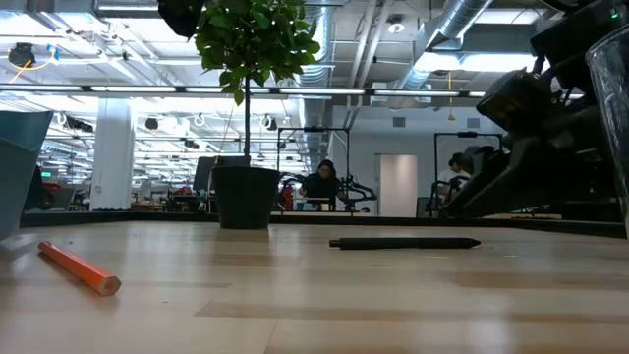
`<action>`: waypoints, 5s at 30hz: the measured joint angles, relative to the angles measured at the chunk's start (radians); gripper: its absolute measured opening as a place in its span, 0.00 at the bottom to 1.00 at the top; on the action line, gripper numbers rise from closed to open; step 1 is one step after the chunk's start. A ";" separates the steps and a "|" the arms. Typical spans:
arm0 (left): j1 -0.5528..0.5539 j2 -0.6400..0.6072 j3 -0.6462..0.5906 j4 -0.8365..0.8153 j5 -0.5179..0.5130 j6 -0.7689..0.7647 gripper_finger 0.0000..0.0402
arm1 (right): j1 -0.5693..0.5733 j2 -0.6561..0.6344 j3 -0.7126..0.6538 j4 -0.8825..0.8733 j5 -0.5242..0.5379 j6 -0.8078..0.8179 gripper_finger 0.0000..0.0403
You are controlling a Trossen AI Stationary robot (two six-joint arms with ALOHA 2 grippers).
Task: Sort pens & pencils
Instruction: Put the black pen into the transparent bin
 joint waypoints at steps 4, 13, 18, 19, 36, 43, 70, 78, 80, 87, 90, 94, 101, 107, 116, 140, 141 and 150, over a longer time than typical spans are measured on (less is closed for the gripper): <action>0.000 0.000 0.000 0.000 0.001 0.000 0.18 | 0.001 0.000 0.000 0.004 0.001 -0.021 0.54; 0.000 0.000 0.000 -0.001 0.001 0.000 0.18 | 0.013 0.018 0.000 0.022 0.005 0.002 0.54; 0.000 0.000 0.000 -0.007 0.002 0.000 0.18 | 0.010 0.086 0.000 0.100 0.008 0.005 0.54; 0.000 0.000 0.000 -0.008 0.002 0.000 0.18 | 0.010 0.106 0.000 0.129 0.008 0.004 0.54; 0.000 0.000 0.000 -0.010 0.002 0.015 0.18 | 0.010 0.493 -0.001 0.641 0.016 0.005 0.54; 0.000 0.000 0.000 -0.010 0.002 0.018 0.18 | 0.008 0.522 -0.008 0.681 0.011 0.014 0.54; 0.000 0.000 0.000 -0.009 0.028 0.015 0.18 | 0.012 0.521 0.000 0.643 0.012 0.031 0.53; 0.000 0.000 0.001 -0.009 0.027 0.015 0.18 | 0.010 0.523 0.000 0.644 0.016 0.031 0.40; 0.000 0.000 0.001 -0.009 0.027 0.015 0.18 | 0.010 0.523 0.000 0.643 0.019 0.032 0.35; 0.000 0.000 0.001 -0.033 0.027 0.014 0.18 | 0.009 0.524 0.000 0.642 0.028 0.036 0.19; 0.000 0.000 0.001 -0.033 0.027 0.014 0.18 | 0.009 0.524 0.000 0.643 0.032 0.035 0.15; 0.000 0.000 0.001 -0.033 0.027 0.014 0.18 | 0.010 0.524 0.000 0.643 0.035 0.035 0.13; 0.000 0.000 0.001 -0.032 0.027 0.015 0.18 | 0.010 0.524 0.000 0.642 0.037 0.035 0.16; 0.000 0.000 0.001 -0.032 0.027 0.015 0.18 | 0.010 0.524 0.000 0.642 0.038 0.034 0.15; 0.000 0.000 0.001 -0.032 0.027 0.015 0.18 | 0.010 0.524 0.000 0.643 0.038 0.033 0.15; 0.000 0.000 0.001 -0.037 0.027 0.012 0.18 | 0.010 0.526 0.000 0.651 0.038 0.031 0.15; 0.000 0.000 0.001 -0.038 0.027 0.007 0.18 | 0.010 0.525 0.000 0.652 0.038 0.031 0.15; 0.000 0.000 0.001 -0.039 0.027 0.007 0.18 | 0.010 0.525 0.000 0.651 0.038 0.031 0.15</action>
